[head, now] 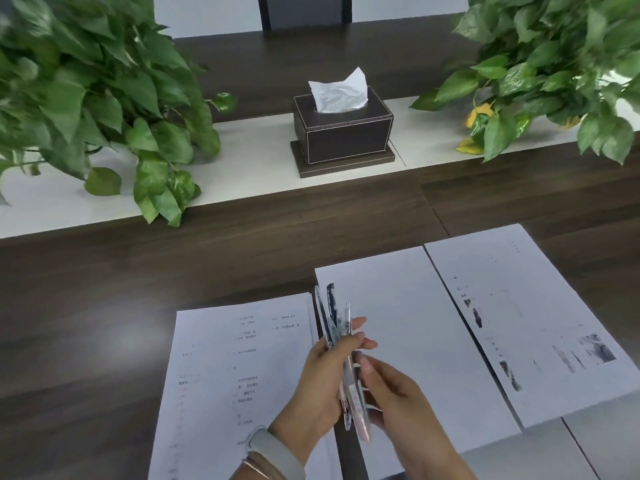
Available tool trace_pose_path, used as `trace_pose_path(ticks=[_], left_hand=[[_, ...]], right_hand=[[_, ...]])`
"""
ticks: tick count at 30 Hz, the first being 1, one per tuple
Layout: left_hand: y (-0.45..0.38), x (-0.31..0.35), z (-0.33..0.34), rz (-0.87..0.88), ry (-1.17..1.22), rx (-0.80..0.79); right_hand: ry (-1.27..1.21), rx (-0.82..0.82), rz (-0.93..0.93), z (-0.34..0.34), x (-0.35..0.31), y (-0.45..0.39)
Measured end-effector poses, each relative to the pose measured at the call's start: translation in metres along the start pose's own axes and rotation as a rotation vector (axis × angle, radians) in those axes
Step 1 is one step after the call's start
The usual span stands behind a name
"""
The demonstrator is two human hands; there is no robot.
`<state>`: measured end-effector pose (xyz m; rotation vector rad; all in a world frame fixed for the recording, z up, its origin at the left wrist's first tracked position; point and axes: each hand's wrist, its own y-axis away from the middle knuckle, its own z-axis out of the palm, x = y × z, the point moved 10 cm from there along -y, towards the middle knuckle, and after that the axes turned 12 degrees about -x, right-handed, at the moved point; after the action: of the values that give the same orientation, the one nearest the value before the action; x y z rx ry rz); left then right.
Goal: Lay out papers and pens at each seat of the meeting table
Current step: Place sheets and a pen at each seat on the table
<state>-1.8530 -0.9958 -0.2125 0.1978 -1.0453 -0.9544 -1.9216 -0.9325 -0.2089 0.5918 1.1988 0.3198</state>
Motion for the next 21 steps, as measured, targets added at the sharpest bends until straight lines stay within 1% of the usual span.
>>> trace_pose_path(ticks=[4,8,12,14,15,17,19,21], left_hand=[[0.017,0.002,-0.023,0.011,0.004,0.028],[0.028,0.001,-0.038,0.007,0.013,0.028],[0.033,-0.005,-0.055,-0.006,0.033,0.068],[0.036,-0.008,-0.068,0.003,0.104,0.124],[0.039,-0.007,-0.076,0.022,0.143,0.167],[0.044,-0.001,-0.093,0.066,0.163,0.234],[0.050,0.006,-0.111,0.086,0.095,0.299],[0.058,0.013,-0.127,0.105,0.022,0.367]], right_hand=[[0.038,-0.055,0.023,0.023,0.010,0.004],[0.073,-0.022,0.027,0.034,0.020,0.006],[0.118,0.079,-0.002,0.033,0.031,0.006],[0.171,0.157,-0.017,0.025,0.026,0.006],[0.237,0.208,-0.048,0.017,0.020,0.006],[0.511,0.328,-0.133,-0.001,0.002,0.000],[0.813,0.429,-0.175,-0.011,-0.012,-0.008],[0.965,0.490,-0.220,-0.015,-0.018,-0.017]])
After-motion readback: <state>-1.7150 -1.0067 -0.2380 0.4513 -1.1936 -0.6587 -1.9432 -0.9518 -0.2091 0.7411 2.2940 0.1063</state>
